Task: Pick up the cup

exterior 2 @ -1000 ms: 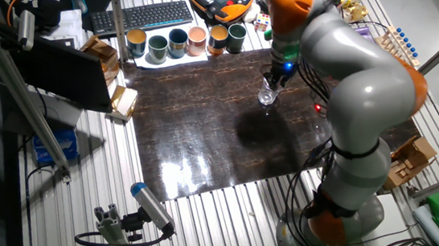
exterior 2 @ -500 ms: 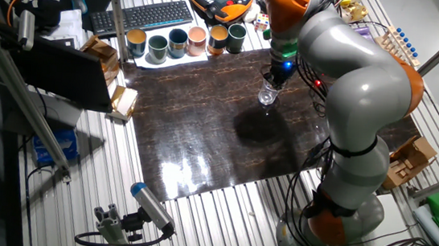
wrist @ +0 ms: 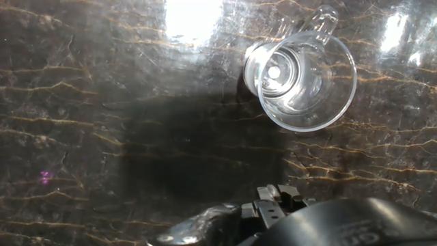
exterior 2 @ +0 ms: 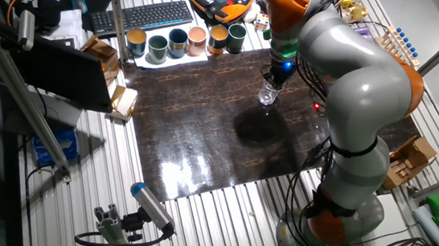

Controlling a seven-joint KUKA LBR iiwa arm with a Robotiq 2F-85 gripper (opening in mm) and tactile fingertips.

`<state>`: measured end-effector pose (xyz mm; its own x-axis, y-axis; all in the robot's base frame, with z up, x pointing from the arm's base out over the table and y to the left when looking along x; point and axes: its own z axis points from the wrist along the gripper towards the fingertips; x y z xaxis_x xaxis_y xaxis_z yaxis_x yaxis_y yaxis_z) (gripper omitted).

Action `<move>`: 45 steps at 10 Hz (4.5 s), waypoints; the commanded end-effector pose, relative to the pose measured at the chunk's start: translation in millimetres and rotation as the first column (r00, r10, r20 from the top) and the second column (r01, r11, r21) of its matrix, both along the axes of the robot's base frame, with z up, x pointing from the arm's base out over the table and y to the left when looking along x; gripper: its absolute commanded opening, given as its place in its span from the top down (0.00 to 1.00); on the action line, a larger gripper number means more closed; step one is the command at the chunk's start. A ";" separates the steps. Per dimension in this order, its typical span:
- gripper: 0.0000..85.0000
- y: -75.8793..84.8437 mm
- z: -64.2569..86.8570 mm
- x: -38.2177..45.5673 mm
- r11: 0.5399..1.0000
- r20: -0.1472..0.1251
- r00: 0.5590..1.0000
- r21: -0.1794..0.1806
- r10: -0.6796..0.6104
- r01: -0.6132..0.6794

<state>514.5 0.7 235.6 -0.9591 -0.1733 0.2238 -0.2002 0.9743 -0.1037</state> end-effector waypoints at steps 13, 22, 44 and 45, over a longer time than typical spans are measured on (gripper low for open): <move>0.99 0.0 -0.2 -0.2 0.991 0.055 0.994 0.103 -0.097 0.091; 0.99 0.0 -0.2 -0.2 0.977 0.121 0.970 0.064 -0.209 0.202; 0.00 -43.0 -78.0 87.3 0.978 0.263 0.942 0.070 -0.209 0.197; 0.00 -43.2 -80.0 87.3 0.978 0.264 0.942 0.073 -0.210 0.197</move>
